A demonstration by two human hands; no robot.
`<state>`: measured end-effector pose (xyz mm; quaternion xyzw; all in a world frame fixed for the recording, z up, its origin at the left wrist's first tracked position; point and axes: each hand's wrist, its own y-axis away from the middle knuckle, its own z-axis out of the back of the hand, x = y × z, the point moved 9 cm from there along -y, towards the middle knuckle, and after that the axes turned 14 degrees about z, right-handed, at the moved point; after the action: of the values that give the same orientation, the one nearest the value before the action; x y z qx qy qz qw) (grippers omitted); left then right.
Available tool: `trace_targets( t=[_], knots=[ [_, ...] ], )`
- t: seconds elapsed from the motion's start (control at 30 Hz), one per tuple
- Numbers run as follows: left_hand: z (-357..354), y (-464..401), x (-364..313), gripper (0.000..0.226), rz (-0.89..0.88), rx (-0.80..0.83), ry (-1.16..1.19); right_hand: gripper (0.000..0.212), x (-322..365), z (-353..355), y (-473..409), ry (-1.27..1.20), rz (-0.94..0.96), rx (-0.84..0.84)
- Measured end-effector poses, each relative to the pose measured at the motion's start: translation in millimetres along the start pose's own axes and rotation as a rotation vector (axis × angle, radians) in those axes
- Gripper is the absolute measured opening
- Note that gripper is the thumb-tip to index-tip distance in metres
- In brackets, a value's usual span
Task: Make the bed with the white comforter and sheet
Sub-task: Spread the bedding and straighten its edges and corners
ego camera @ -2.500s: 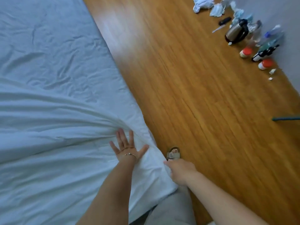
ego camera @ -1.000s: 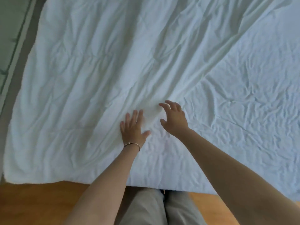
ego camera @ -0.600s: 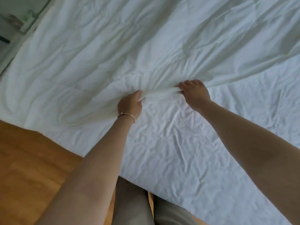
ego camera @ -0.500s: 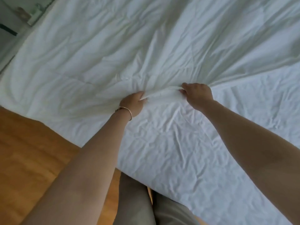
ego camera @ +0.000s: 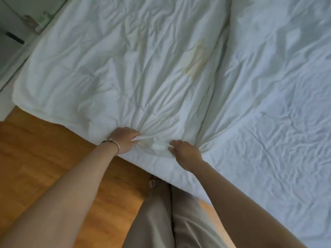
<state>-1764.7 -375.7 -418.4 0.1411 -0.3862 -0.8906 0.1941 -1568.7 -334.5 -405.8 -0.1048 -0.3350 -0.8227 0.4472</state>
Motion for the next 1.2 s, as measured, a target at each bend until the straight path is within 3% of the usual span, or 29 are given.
trace_targets(
  t=[0.03, 0.1, 0.2, 0.27, 0.37, 0.47, 0.53, 0.63, 0.7, 0.8, 0.9, 0.97, 1.03, 1.13, 1.2],
  knots=[
    [-1, 3, -5, 0.015, -0.026, 0.028, 0.03, 0.044, -3, -2, 3, 0.017, 0.033, 0.035],
    [-1, 8, -17, 0.047, -0.087, 0.056, 0.037, 0.065, -12, 1, 12, 0.219, 0.092, 0.1],
    [0, 23, -38, 0.09, -0.243, -0.108, -0.252, 0.089, -28, 24, 22, 0.539, 0.119, 0.05],
    [-3, 34, -61, 0.104, -0.337, -0.237, -0.392, 0.086, -45, 52, 28, 0.558, 0.087, -0.114],
    [-3, 42, -111, 0.096, -0.431, -0.372, -0.295, 0.077, -82, 79, 47, 0.594, 0.033, -0.229],
    [-4, 44, -159, 0.081, -0.454, -0.404, -0.185, 0.039, -100, 93, 70, 0.684, -0.004, -0.384],
    [-3, 41, -180, 0.071, -0.412, -0.375, -0.136, 0.031, -117, 98, 77, 0.687, -0.062, -0.388],
    [-2, 33, -189, 0.053, -0.282, -0.294, -0.027, 0.038, -124, 96, 70, 0.566, -0.106, -0.116],
    [-11, 31, -184, 0.047, -0.201, -0.133, -0.026, 0.046, -121, 79, 72, 0.49, -0.134, 0.115],
    [-30, 42, -172, 0.049, -0.121, 0.065, -0.165, 0.048, -104, 40, 89, 0.355, -0.131, 0.262],
    [-48, 49, -169, 0.047, -0.04, 0.164, -0.403, 0.049, -82, 2, 109, 0.202, -0.077, 0.332],
    [-55, 50, -181, 0.043, 0.021, 0.244, -0.514, 0.052, -71, -7, 119, 0.234, 0.05, 0.276],
    [-55, 49, -206, 0.048, 0.103, 0.35, -0.524, 0.06, -75, 4, 128, 0.345, 0.214, 0.098],
    [-43, 39, -255, 0.077, 0.221, 0.369, -0.252, 0.09, -133, 57, 151, 0.364, 0.252, -0.208],
    [-34, 31, -296, 0.101, 0.247, 0.291, 0.028, 0.106, -199, 85, 164, 0.34, 0.132, -0.206]
  ],
)
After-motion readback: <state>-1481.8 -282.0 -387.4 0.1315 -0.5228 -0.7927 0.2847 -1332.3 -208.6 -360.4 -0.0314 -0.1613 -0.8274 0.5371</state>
